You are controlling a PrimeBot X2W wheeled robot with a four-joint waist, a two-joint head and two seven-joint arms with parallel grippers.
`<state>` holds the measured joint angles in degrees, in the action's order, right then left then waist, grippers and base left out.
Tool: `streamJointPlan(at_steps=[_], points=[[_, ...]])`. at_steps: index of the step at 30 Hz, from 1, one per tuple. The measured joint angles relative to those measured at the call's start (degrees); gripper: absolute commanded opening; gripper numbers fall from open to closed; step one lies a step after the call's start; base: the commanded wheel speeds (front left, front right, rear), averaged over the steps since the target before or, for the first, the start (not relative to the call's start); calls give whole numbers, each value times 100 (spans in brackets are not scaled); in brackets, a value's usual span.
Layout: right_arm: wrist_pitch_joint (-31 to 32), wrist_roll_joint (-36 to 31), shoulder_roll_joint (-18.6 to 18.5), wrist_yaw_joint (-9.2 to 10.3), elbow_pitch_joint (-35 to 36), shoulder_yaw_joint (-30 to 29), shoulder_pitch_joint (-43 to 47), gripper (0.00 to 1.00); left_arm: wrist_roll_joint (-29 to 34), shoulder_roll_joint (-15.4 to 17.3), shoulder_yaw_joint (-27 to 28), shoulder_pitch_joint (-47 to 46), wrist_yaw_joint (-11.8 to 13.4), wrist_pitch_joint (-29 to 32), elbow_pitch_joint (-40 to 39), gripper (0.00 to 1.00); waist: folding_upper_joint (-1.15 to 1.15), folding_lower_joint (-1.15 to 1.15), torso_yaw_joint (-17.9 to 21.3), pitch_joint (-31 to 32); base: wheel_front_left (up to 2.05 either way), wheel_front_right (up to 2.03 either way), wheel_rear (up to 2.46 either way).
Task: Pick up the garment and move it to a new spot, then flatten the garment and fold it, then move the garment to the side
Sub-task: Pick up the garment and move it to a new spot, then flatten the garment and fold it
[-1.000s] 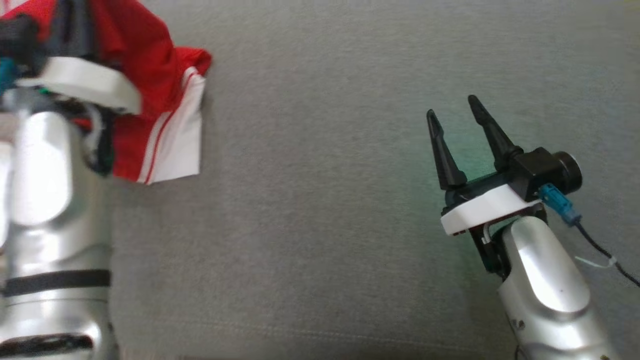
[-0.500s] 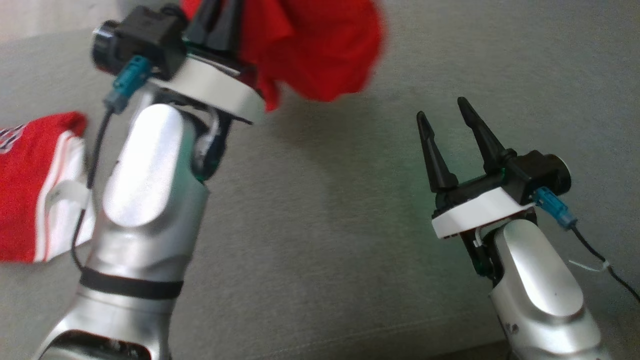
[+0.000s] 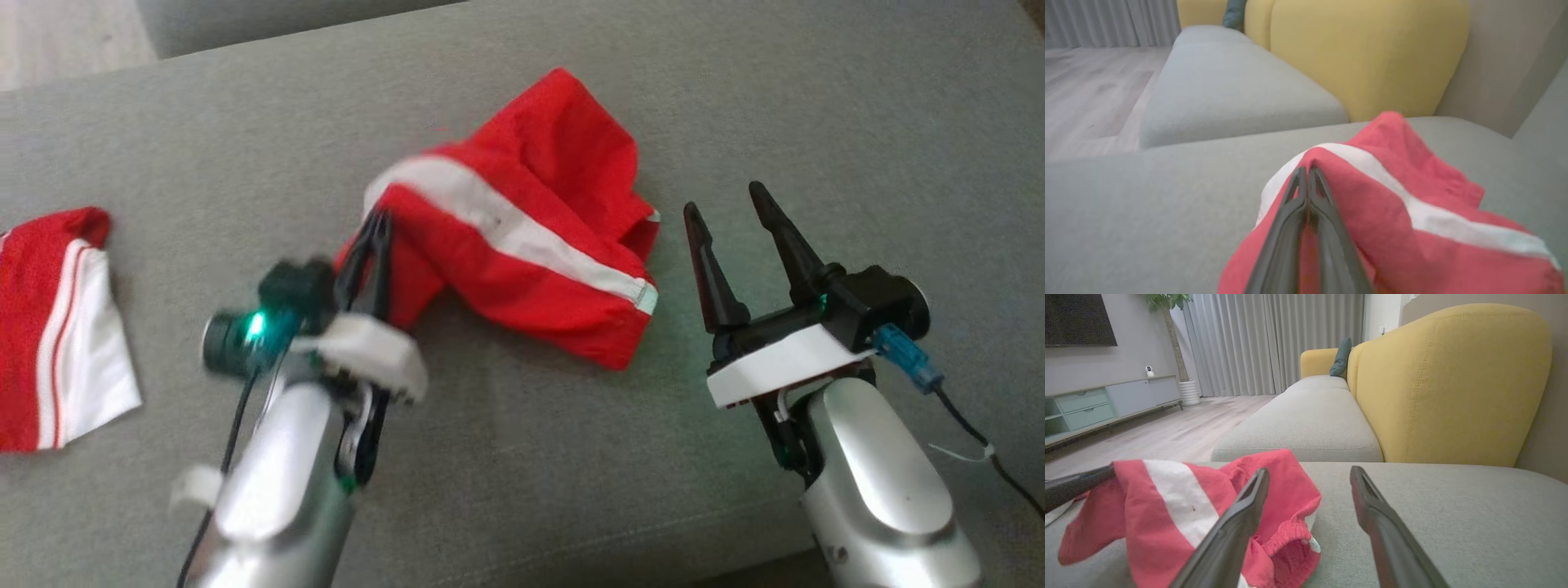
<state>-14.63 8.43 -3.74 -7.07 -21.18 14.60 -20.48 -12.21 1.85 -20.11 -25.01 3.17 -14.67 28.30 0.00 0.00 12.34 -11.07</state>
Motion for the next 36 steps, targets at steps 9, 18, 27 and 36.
streamJointPlan(at_steps=[9, 18, 27, 36], points=[[0, 16, 14, 0, -178, -32, 144, 100, 275, 10, 724, 1190, 204, 2, -504, 100, 0, 0, -474, 258, 0, 0, 0], [0, 116, 25, 0, -502, -90, 592, 100, 482, 35, 1023, 2072, 293, 2, -1100, 100, 0, 0, -753, 708, 0, 0, 0], [0, 431, 29, 0, -961, -210, 719, 100, 437, 35, 922, 2254, 294, 2, -1165, 100, 0, 0, -864, 636, 0, 0, 0], [0, 1025, 35, 0, -1552, -120, 583, 100, 422, 36, 781, 2087, 288, 2, -1163, 100, 0, 0, -1100, 324, 0, 0, 0]])
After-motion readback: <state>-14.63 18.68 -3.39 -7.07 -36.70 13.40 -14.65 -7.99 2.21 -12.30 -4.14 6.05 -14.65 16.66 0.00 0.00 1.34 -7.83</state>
